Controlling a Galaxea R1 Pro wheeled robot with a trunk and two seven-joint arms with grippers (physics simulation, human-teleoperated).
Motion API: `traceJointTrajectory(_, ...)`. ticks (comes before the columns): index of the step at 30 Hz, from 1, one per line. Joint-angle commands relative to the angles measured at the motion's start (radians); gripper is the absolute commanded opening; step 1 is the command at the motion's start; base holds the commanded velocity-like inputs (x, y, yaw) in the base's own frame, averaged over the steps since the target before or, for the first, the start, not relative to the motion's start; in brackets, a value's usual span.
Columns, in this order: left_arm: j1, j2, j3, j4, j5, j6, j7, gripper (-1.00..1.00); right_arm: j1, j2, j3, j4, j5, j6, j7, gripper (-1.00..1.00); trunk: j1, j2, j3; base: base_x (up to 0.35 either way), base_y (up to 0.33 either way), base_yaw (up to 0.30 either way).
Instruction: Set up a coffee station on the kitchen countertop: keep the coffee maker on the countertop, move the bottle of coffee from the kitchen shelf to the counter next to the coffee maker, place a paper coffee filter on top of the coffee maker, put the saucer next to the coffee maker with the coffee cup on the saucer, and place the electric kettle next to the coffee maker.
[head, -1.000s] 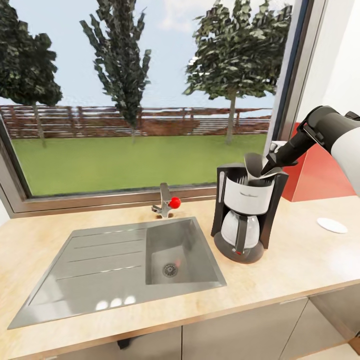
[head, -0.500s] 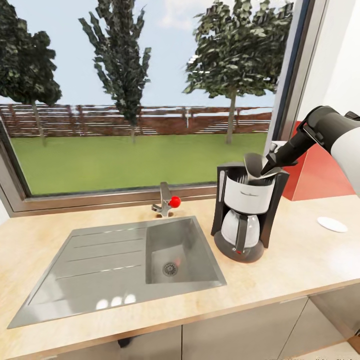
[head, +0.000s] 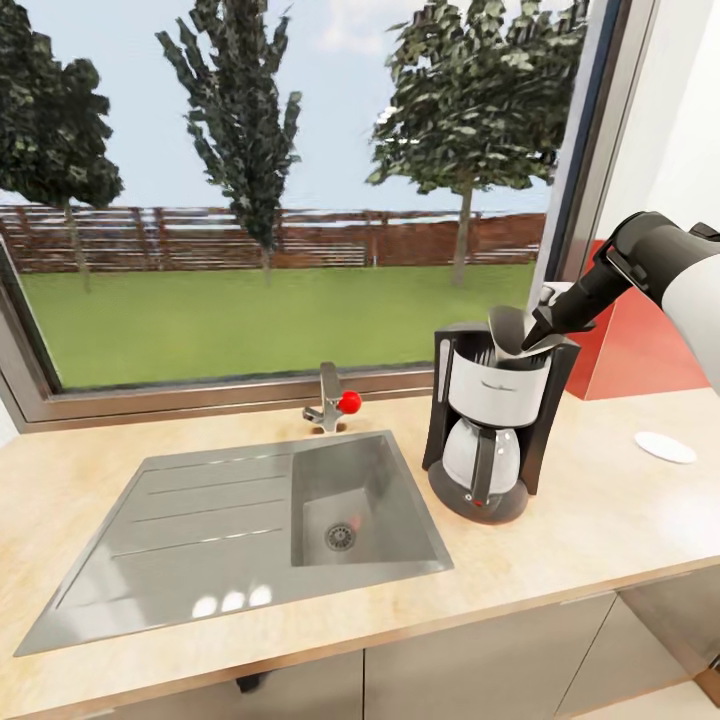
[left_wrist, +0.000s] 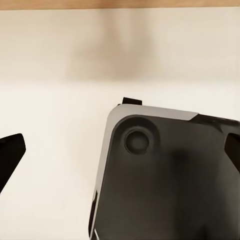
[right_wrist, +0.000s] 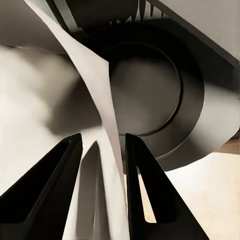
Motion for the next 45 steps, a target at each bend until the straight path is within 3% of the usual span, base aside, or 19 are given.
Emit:
traceJointTrajectory(1,0.0,0.0,-0.001,-0.002,0.01,-0.001,-0.001,1.0,0.0,0.0,0.003,-0.002,0.005,0.006,0.009,-1.0,0.0,-0.001,-0.002,0.0,0.0,0.0)
traceJointTrajectory(45,0.0,0.0,-0.001,-0.002,0.01,-0.001,-0.001,1.0,0.0,0.0,0.003,-0.002,0.005,0.006,0.009,-1.0,0.0,-0.001,-0.02,0.0,0.0,0.0)
